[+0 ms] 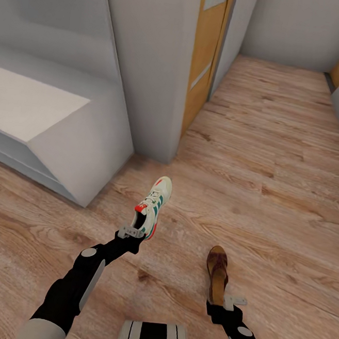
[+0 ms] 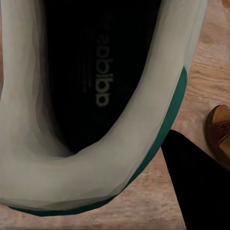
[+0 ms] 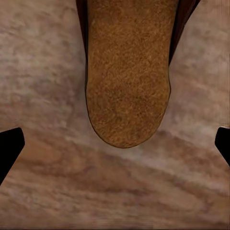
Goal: Pick up the two gym shoes and the two sandals from the corridor floor and place them onto the hallstand (shoe rack) in the corridor, making sure they are on the rack and not on the floor. Arrange them so the two gym shoes are next to each other and the two sandals are next to each other.
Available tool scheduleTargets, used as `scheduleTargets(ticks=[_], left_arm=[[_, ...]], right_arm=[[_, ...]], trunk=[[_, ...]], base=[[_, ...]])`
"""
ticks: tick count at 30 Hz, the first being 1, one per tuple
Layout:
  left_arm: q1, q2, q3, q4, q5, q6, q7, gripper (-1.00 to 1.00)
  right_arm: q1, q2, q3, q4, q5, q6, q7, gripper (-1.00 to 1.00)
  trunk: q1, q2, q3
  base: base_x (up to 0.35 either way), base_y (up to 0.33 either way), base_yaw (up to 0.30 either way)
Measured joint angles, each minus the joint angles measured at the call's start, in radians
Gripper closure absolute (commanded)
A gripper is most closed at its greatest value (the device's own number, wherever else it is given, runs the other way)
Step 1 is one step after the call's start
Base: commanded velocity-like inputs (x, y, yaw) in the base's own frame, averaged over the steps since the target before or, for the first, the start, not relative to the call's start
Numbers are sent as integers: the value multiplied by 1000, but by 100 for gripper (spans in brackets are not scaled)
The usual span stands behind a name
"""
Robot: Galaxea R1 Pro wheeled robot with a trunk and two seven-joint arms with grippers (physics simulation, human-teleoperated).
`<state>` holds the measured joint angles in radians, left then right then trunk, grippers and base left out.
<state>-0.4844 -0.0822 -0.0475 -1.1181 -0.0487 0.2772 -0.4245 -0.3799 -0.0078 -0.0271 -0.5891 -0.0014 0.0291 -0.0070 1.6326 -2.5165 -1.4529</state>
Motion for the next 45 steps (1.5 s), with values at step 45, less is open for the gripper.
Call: scheduleTargets(ticks=[45], left_arm=[[0,0,0,0,1,0,0,100]], right_arm=[[0,-1,-2,0,0,0,0,-100]], trunk=[[6,-3,-79]], base=[[46,0,0]])
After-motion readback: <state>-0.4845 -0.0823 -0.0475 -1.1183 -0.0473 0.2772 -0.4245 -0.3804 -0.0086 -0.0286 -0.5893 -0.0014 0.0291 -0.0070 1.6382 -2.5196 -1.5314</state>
